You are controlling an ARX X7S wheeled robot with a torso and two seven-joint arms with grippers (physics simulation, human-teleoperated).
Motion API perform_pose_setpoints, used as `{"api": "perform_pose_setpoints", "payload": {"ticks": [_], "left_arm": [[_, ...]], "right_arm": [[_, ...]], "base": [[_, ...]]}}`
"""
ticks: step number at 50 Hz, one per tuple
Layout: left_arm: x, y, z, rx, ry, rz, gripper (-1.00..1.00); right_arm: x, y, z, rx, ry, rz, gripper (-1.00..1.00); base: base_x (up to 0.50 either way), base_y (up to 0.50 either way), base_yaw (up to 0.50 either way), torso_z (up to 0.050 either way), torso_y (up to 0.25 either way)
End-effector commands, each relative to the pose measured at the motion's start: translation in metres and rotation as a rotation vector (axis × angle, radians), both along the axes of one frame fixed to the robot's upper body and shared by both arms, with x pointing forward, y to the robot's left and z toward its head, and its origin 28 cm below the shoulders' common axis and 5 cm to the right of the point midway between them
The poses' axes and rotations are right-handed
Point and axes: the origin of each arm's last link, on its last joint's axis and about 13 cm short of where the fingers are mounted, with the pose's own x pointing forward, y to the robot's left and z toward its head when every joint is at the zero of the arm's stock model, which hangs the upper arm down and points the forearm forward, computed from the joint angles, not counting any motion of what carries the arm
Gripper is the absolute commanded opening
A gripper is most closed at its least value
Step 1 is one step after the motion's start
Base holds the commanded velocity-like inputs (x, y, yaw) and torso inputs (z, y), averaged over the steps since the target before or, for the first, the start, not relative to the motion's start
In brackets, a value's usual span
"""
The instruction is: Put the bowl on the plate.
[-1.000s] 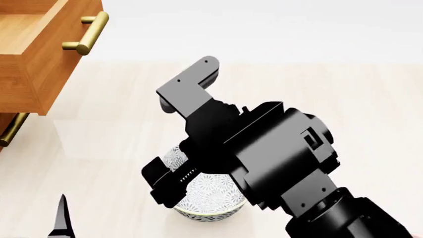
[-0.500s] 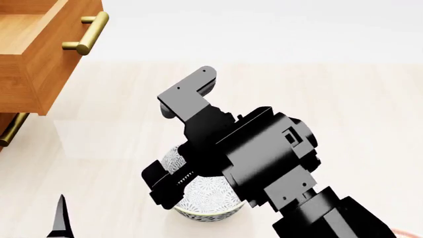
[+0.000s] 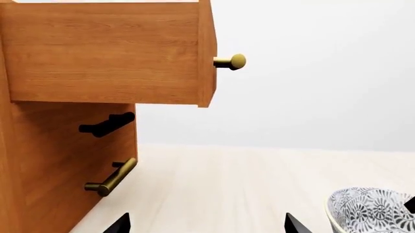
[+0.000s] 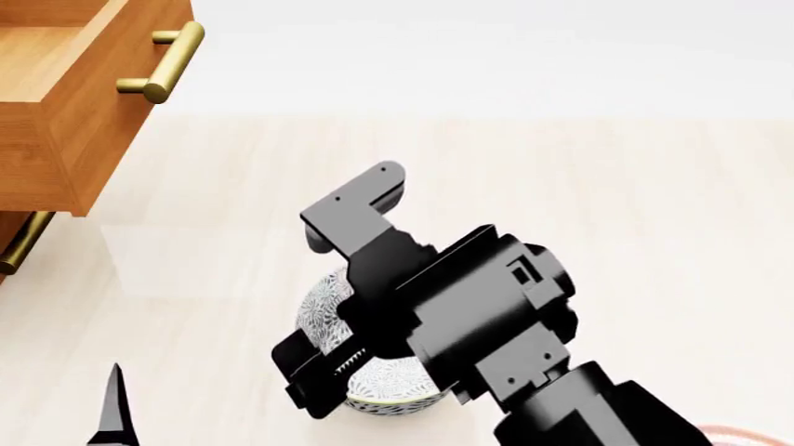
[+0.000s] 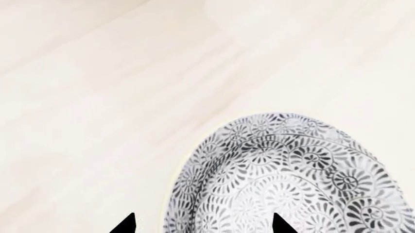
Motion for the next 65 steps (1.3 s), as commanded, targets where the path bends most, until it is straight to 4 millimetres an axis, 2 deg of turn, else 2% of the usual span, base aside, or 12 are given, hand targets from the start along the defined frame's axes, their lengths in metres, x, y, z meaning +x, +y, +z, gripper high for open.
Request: {"api": "perform_pose_setpoints", "payload": {"ticks": [1, 36, 65], "left_arm": [[0.000, 0.000, 0.001, -0.001, -0.002, 0.001, 1.00], [-0.001, 0.001, 0.000, -0.010, -0.001, 0.001, 1.00], [-0.001, 0.002, -0.001, -0.010, -0.005, -0.001, 1.00]], "right_arm": [[0.002, 0.002, -0.005, -0.010, 0.029, -0.002, 1.00], [0.004, 0.007, -0.032, -0.063, 0.106, 0.011, 1.00], [0.005, 0.011, -0.040, -0.075, 0.120, 0.024, 1.00]], "base": [[0.00, 0.00, 0.00, 0.000, 0.000], [0.00, 0.00, 0.00, 0.000, 0.000], [0.00, 0.00, 0.00, 0.000, 0.000]]}}
